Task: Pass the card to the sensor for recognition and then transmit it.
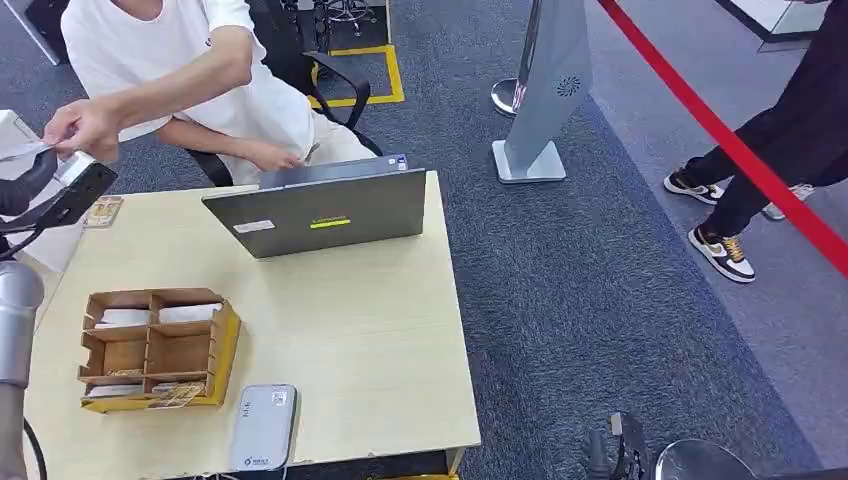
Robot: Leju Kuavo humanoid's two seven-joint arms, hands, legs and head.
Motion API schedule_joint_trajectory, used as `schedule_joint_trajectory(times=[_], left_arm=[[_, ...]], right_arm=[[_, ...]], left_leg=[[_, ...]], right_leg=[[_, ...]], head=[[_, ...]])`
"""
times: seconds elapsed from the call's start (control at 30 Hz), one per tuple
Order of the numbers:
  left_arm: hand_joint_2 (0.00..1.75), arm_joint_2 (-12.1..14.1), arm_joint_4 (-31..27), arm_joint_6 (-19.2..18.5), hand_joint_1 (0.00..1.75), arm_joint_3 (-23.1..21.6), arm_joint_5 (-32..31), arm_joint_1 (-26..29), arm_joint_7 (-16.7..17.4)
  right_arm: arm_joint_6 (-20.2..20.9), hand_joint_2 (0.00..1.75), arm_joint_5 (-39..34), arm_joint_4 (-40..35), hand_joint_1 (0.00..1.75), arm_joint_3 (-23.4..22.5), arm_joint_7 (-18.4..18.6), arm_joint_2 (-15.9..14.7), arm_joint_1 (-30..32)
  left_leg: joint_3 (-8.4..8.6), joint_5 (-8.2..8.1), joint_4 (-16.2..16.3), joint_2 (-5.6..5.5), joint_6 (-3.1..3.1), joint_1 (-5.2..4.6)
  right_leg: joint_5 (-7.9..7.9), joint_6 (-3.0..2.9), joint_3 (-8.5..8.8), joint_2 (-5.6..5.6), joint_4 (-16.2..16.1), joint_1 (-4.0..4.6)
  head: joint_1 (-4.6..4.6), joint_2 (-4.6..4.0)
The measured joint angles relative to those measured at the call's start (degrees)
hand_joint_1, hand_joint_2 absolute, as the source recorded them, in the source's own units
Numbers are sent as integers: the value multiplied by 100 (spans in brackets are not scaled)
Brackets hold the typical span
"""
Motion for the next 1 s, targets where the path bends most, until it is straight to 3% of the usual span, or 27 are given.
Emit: schedule_joint_trajectory(times=[1.0], left_arm=[[0,-35,94,55,175,-90,175,39,-15]], right_arm=[[-22,0,-48,9,0,2,63,0,4]], left_leg=[[-5,0,0,4,0,0]], right_leg=[[0,-1,-6,2,1,0]], head=[[-2,0]])
